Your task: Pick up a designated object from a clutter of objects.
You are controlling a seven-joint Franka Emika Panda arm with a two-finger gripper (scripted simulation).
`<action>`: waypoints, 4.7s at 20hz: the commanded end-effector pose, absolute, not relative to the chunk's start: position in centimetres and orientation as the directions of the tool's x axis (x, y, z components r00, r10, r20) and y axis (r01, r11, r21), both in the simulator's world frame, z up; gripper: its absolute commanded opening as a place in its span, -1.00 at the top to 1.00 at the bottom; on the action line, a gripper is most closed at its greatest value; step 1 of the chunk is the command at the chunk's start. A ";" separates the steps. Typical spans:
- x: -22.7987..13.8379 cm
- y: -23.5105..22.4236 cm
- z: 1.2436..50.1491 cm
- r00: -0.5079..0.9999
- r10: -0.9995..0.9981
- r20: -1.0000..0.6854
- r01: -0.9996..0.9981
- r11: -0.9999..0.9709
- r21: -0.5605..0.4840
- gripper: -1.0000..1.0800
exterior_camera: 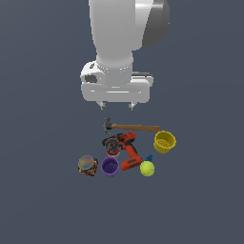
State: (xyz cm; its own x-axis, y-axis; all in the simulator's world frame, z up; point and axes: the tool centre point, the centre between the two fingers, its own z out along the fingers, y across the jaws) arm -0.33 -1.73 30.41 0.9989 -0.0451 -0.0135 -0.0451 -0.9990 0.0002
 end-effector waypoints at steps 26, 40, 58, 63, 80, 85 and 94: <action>2.1 1.9 27.1 0.995 -0.101 -0.006 -0.101 -0.995 -0.012 -0.92; 6.0 9.1 16.1 0.954 -0.300 -0.001 -0.300 -0.954 0.002 -0.92; 6.5 13.4 9.4 0.915 -0.404 -0.001 -0.404 -0.915 0.001 -0.92; 6.5 13.4 8.4 0.914 -0.405 -0.001 -0.405 -0.914 0.001 -0.92; 6.6 13.4 4.3 0.913 -0.408 0.000 -0.408 -0.913 0.000 1.00; 6.6 13.4 4.3 0.913 -0.408 0.000 -0.408 -0.913 0.000 1.00; 6.0 13.7 5.7 0.913 -0.408 0.000 -0.408 -0.913 0.000 1.00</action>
State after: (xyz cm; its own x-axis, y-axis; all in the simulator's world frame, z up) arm 6.13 13.63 5.22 0.9130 -0.4079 -0.0008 -0.4079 -0.9130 0.0007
